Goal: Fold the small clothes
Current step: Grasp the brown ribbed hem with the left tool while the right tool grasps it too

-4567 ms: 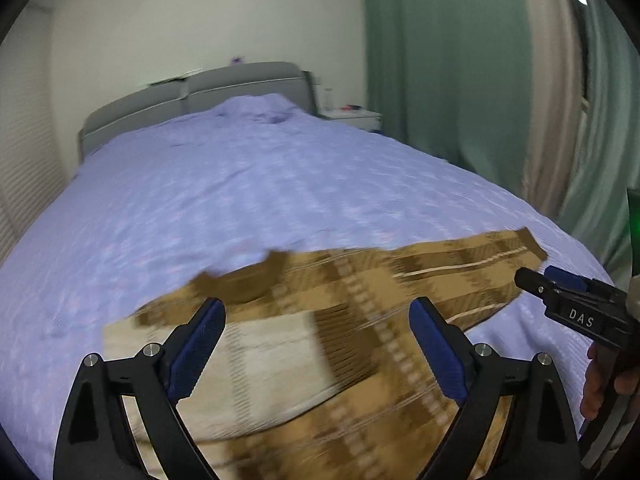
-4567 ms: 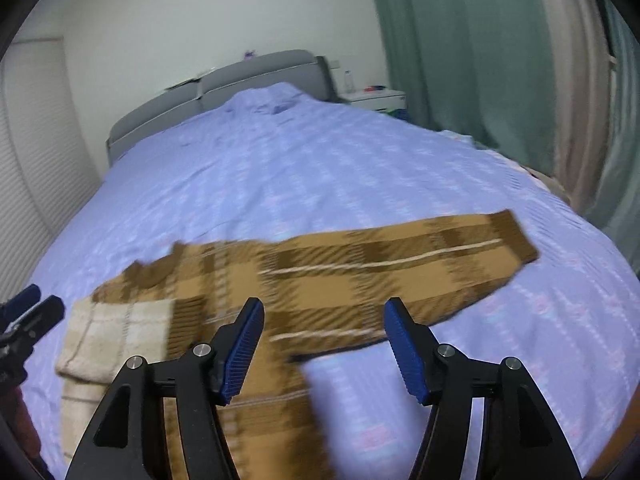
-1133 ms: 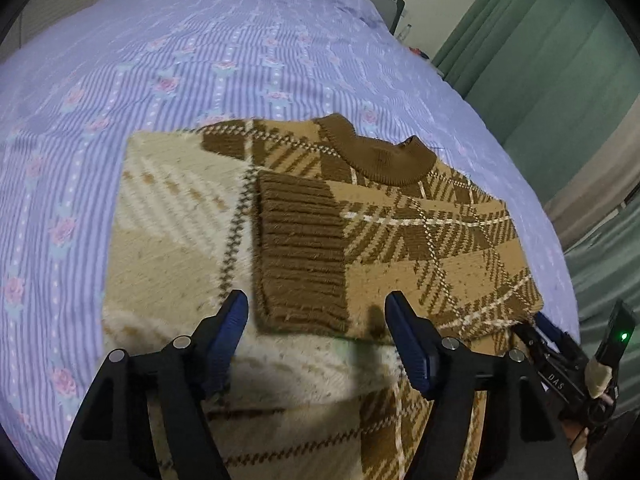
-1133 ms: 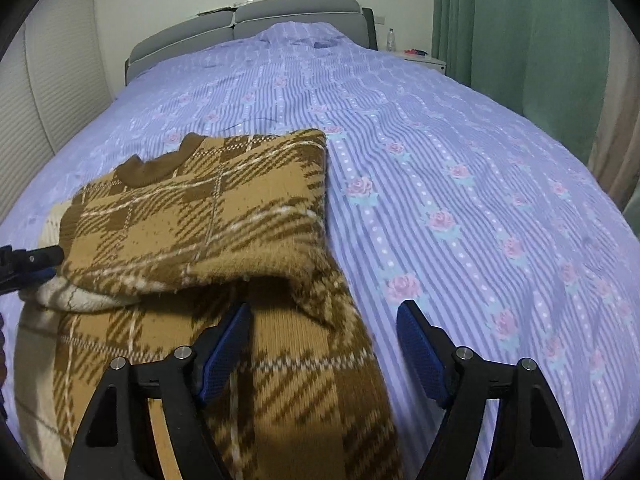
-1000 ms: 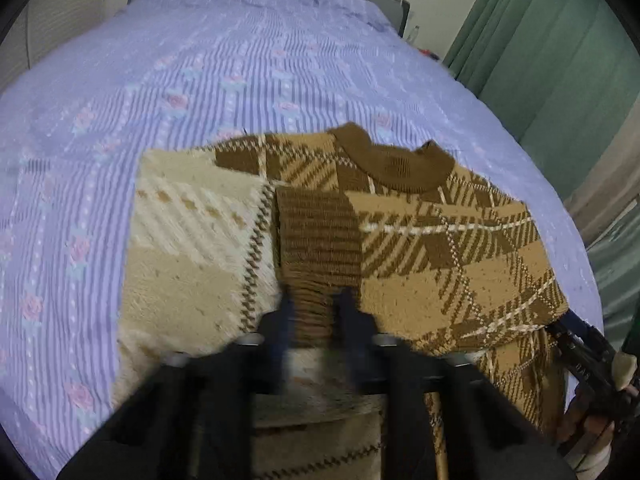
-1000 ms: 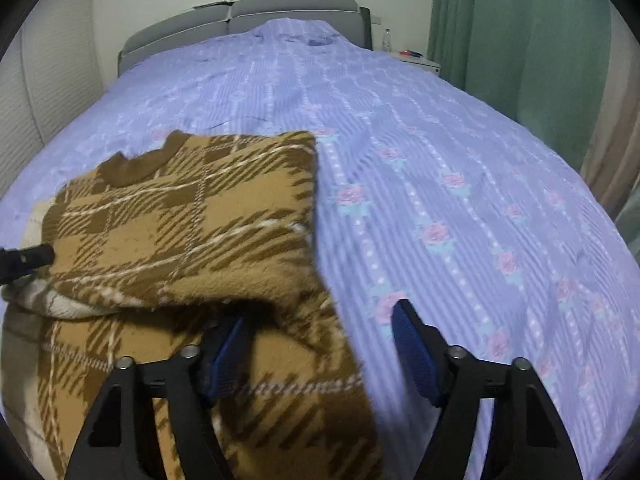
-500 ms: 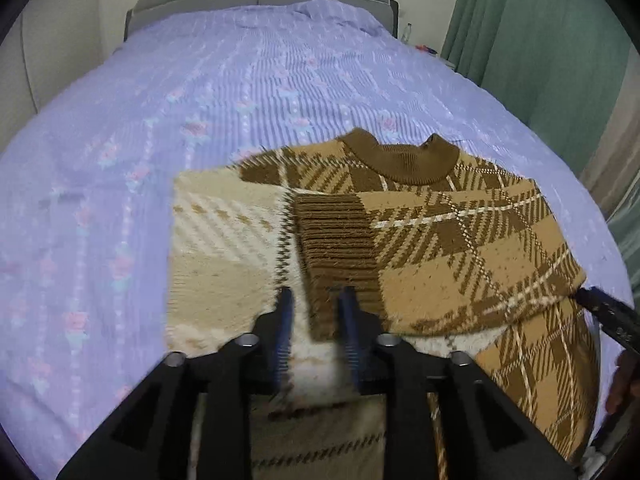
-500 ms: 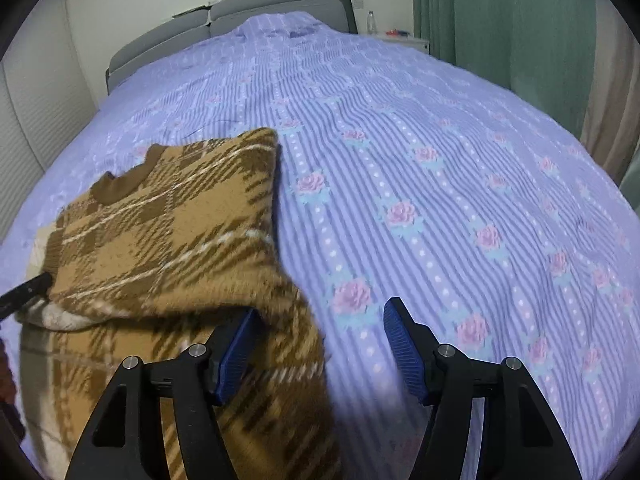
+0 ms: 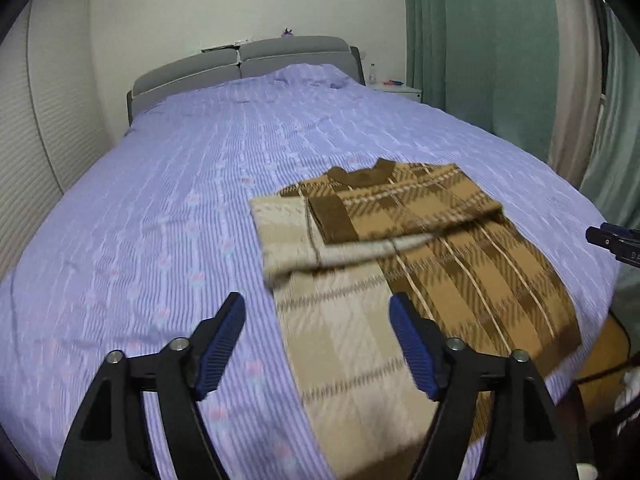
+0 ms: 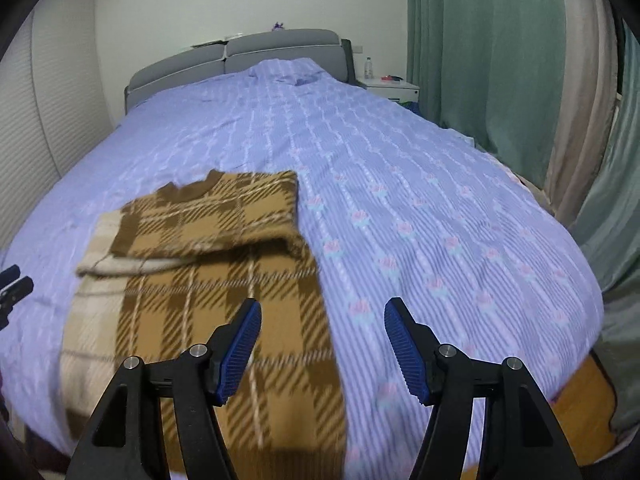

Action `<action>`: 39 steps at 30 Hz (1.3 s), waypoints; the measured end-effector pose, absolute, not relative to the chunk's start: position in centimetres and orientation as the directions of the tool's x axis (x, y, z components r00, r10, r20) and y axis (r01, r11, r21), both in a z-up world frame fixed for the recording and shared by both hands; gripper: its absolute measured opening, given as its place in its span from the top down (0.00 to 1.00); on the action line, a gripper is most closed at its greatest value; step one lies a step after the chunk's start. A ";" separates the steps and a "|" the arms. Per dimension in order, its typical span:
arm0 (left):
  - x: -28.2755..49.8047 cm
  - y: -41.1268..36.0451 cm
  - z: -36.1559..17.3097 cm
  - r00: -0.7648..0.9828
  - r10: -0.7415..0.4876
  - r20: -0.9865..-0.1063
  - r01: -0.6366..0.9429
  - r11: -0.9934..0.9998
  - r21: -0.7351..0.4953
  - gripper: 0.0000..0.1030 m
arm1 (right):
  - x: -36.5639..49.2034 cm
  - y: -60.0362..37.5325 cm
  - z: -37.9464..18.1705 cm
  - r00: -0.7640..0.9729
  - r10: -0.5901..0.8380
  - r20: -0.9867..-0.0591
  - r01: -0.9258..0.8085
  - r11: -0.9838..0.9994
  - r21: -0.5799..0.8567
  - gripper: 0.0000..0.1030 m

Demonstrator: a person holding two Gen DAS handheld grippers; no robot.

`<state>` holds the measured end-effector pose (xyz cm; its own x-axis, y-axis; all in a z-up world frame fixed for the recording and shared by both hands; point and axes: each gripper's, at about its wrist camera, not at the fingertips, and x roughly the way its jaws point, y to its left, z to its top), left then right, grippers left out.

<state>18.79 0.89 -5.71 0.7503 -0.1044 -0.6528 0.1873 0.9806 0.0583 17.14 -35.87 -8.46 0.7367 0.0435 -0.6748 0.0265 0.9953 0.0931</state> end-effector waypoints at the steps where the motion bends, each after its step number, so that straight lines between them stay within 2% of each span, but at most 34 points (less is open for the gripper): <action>1: 17.7 0.8 -5.9 0.752 -0.109 -0.650 0.195 0.979 0.062 0.19 | 16.4 -35.7 -8.5 0.734 0.048 -0.678 0.018 0.996 0.091 0.38; 5: 14.6 0.9 -7.7 0.738 -0.112 -0.666 0.194 0.980 0.050 0.17 | 13.4 -35.2 -9.9 0.716 0.078 -0.694 -0.013 0.995 0.099 0.38; 8: 12.6 1.5 -10.2 0.686 -0.133 -0.715 0.183 0.983 -0.007 0.17 | 12.0 -35.1 -11.8 0.687 0.087 -0.722 -0.001 0.993 0.119 0.37; 12: 10.6 1.5 -13.1 0.645 -0.133 -0.753 0.188 0.982 -0.013 0.17 | 10.0 -35.4 -14.5 0.649 0.109 -0.752 0.022 0.987 0.162 0.37; 16: 10.0 2.1 -15.0 0.590 -0.232 -0.773 0.193 0.971 -0.143 0.18 | 9.0 -35.4 -16.2 0.621 0.119 -0.775 0.019 0.986 0.166 0.38; 21: 10.8 2.5 -17.4 0.526 -0.319 -0.789 0.170 0.948 -0.270 0.28 | 9.0 -35.1 -18.0 0.613 0.173 -0.771 0.011 0.974 0.227 0.37; 23: 11.1 2.6 -18.2 0.503 -0.317 -0.804 0.148 0.948 -0.282 0.37 | 9.3 -35.0 -18.9 0.599 0.184 -0.779 0.009 0.972 0.236 0.38; 33: 13.2 1.4 -20.2 0.462 -0.335 -0.821 0.158 0.942 -0.296 0.38 | 10.5 -36.4 -21.3 0.586 0.178 -0.790 0.052 0.965 0.256 0.39; 34: 13.3 1.4 -20.2 0.456 -0.343 -0.822 0.157 0.939 -0.305 0.39 | 10.7 -36.5 -21.5 0.585 0.185 -0.790 0.049 0.964 0.262 0.42; 37: 13.2 1.1 -19.6 0.427 -0.396 -0.813 0.179 0.918 -0.353 0.55 | 11.3 -36.6 -22.1 0.580 0.210 -0.787 0.049 0.955 0.291 0.49; 39: 12.9 0.8 -19.0 0.426 -0.431 -0.795 0.203 0.902 -0.381 0.59 | 11.4 -36.6 -22.1 0.579 0.231 -0.782 0.047 0.948 0.315 0.56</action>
